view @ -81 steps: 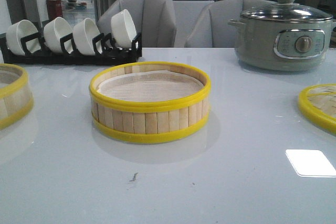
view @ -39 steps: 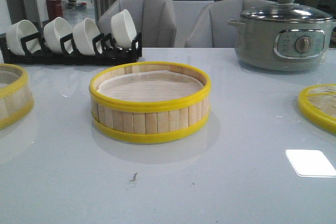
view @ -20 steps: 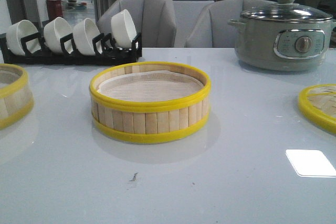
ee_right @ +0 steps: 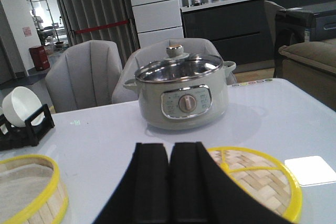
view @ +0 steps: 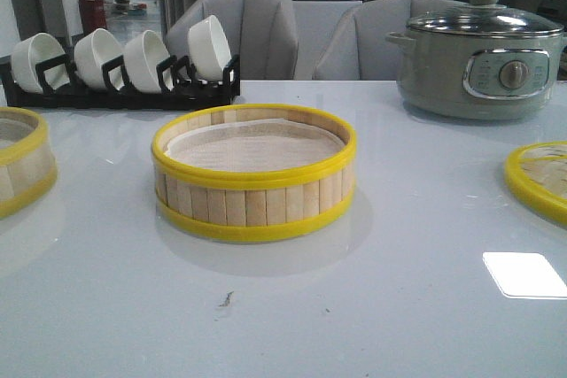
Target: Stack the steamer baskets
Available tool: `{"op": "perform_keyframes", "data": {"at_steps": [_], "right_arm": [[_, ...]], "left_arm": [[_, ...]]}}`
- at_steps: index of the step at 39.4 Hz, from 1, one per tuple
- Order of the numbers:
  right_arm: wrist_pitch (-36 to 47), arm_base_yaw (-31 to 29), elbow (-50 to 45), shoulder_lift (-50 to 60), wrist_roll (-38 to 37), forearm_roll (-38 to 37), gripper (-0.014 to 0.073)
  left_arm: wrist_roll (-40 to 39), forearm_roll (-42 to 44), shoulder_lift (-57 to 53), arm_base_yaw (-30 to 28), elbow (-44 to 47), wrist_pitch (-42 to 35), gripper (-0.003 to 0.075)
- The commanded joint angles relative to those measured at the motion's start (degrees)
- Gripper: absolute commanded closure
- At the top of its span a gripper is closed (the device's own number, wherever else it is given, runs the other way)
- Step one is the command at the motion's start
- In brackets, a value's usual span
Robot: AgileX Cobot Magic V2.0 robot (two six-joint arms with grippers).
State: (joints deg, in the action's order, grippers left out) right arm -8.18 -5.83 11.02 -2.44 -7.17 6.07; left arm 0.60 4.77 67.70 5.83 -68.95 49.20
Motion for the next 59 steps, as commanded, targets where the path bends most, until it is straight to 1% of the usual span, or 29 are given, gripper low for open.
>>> {"op": "perform_keyframes", "data": {"at_steps": [1, 6, 11, 14, 18, 25, 30, 39, 40, 42, 45, 47, 49, 53, 54, 56, 58, 59], "right_arm": [[1.5, -0.3, 8.4, -7.8, -0.3, 0.5, 0.0538], [-0.1, -0.3, 18.6, -20.1, -0.3, 0.5, 0.0538], [-4.6, -0.3, 27.5, -32.2, -0.3, 0.4, 0.0538], [-7.5, -0.3, 31.6, -38.6, -0.3, 0.4, 0.0538], [-8.2, -0.3, 35.1, -43.5, -0.3, 0.4, 0.0538], [-6.7, 0.1, 35.5, -45.7, -0.3, 0.5, 0.0538], [-4.2, 0.1, 35.5, -46.5, -0.3, 0.5, 0.0538], [-10.2, 0.1, 35.5, -48.1, -0.3, -0.1, 0.0529], [-10.6, 0.1, 35.5, -48.5, -0.3, -0.6, 0.0518], [-11.6, 0.1, 35.5, -49.5, -0.3, -1.6, 0.0462], [-12.8, 0.1, 35.5, -50.7, -0.3, -2.8, 0.0304], [-13.4, 0.1, 35.5, -51.7, -0.3, -3.0, 0.0179], [-13.9, 0.1, 35.5, -52.5, -0.3, -3.1, 0.0095], [-14.2, 0.1, 35.5, -53.5, -0.3, -3.1, 0.0087], [-14.2, 0.1, 35.5, -53.5, -0.3, -3.1, 0.0087], [-14.0, 0.1, 35.5, -53.5, -0.3, -3.1, 0.0087], [-13.7, 0.1, 35.5, -53.5, -0.3, -3.1, 0.0087], [-13.7, 0.1, 35.5, -53.5, -0.3, -3.1, 0.0087]], "left_arm": [[-0.1, 0.3, -1.2, 0.4, -2.1, -3.4, 0.0631], [-0.1, 0.3, -1.2, 0.4, -2.1, -3.7, 0.0631], [-0.1, 0.3, -1.2, 0.4, -2.1, -3.8, 0.0631], [-0.1, 0.3, -1.2, 0.4, -2.1, -3.8, 0.0631], [-0.1, 0.3, -1.2, 0.4, -2.1, -3.6, 0.0631], [-0.1, 0.1, -1.2, 0.4, -2.1, -3.3, 0.0631], [-0.1, -0.1, -1.2, 0.4, -2.1, -3.0, 0.0631], [-0.1, -0.1, -1.2, 0.2, -2.1, -2.9, 0.0631], [-0.1, -0.1, -1.2, 0.2, -2.1, -2.9, 0.0631], [-0.1, -0.1, -1.2, 0.2, -2.1, -2.9, 0.0631], [-0.1, -0.1, -1.2, 0.2, -2.1, -2.9, 0.0631], [-0.1, -0.1, -1.2, 0.2, -2.1, -2.9, 0.0631], [-0.1, -0.1, -1.2, 0.2, -2.1, -2.9, 0.0631], [0.0, 0.0, -0.8, 0.2, -2.1, -2.9, 0.0631], [1.1, 0.1, -0.6, 0.2, -2.1, -2.6, 0.0627], [4.4, 0.2, 0.5, 0.2, -2.1, -2.1, 0.0578], [4.5, 0.2, 1.5, 0.2, -2.1, -1.8, 0.051], [4.5, 0.2, 2.1, 0.2, -2.1, -1.8, 0.0461]]}}
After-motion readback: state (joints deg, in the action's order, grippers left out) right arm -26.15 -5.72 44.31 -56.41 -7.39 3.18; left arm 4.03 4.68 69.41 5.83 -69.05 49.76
